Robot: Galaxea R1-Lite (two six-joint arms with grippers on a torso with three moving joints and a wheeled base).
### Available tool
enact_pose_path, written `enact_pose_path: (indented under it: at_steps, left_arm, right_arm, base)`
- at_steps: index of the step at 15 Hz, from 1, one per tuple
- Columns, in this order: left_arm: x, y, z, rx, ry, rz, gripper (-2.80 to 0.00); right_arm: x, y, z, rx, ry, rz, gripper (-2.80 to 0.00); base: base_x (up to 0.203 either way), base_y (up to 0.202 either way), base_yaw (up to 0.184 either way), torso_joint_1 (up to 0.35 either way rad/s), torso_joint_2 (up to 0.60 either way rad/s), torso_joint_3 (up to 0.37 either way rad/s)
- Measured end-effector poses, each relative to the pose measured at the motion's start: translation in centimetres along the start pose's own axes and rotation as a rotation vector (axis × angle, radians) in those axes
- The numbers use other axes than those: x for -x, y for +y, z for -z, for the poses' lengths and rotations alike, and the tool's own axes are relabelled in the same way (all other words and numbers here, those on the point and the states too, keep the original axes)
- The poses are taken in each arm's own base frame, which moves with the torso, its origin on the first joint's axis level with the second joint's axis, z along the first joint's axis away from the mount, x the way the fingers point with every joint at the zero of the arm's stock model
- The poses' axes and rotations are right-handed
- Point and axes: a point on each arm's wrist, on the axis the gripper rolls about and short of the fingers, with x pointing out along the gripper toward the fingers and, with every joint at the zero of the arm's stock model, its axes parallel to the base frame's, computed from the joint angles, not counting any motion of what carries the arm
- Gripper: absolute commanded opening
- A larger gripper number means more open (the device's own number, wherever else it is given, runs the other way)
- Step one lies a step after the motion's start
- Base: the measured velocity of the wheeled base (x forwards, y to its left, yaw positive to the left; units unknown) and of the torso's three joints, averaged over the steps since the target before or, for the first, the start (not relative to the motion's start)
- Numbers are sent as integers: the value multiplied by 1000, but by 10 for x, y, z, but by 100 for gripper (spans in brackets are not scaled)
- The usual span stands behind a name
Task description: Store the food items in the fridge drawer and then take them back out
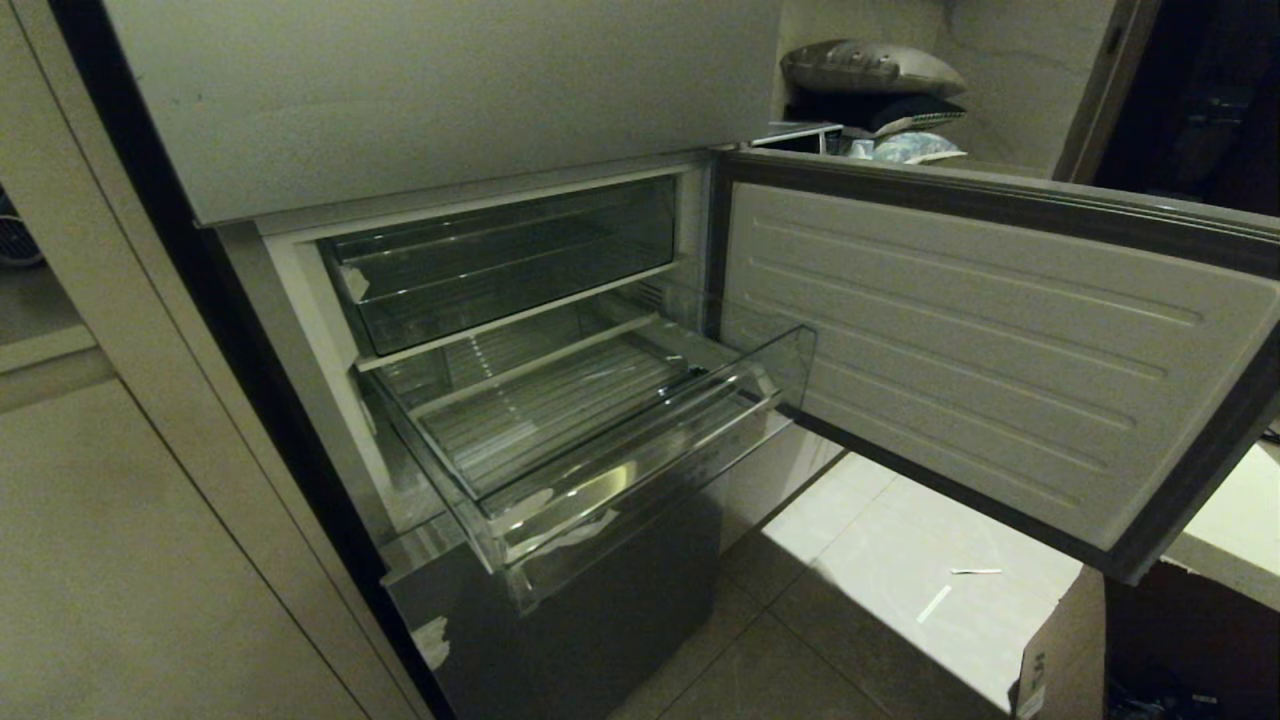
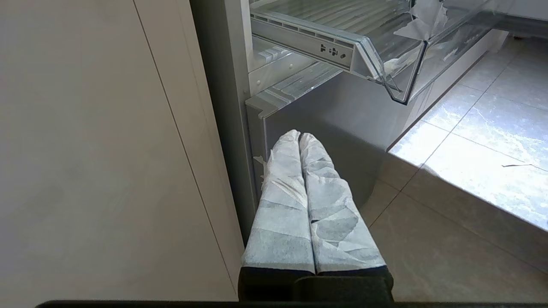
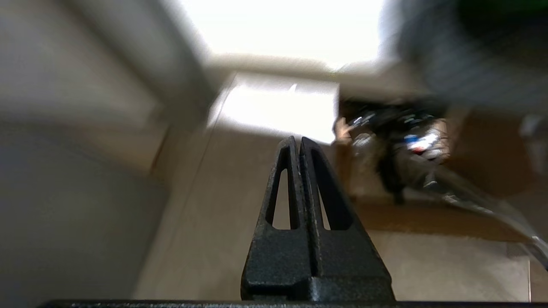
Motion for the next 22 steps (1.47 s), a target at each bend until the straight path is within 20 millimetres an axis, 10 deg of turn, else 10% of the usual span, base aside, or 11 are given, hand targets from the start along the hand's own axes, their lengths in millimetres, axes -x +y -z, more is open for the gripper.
enact_pose_path:
  at_steps: [9, 22]
  left_arm:
    - [0, 0, 0, 0, 0, 0, -280]
    - [0, 0, 0, 0, 0, 0, -280]
  right_arm:
    - [23, 31, 39, 96, 17, -191, -280]
    - [0, 62, 47, 211, 187, -618, -280]
  base:
    - [-1, -2, 81, 3, 2, 1]
    - [1, -5, 121, 0, 3, 1]
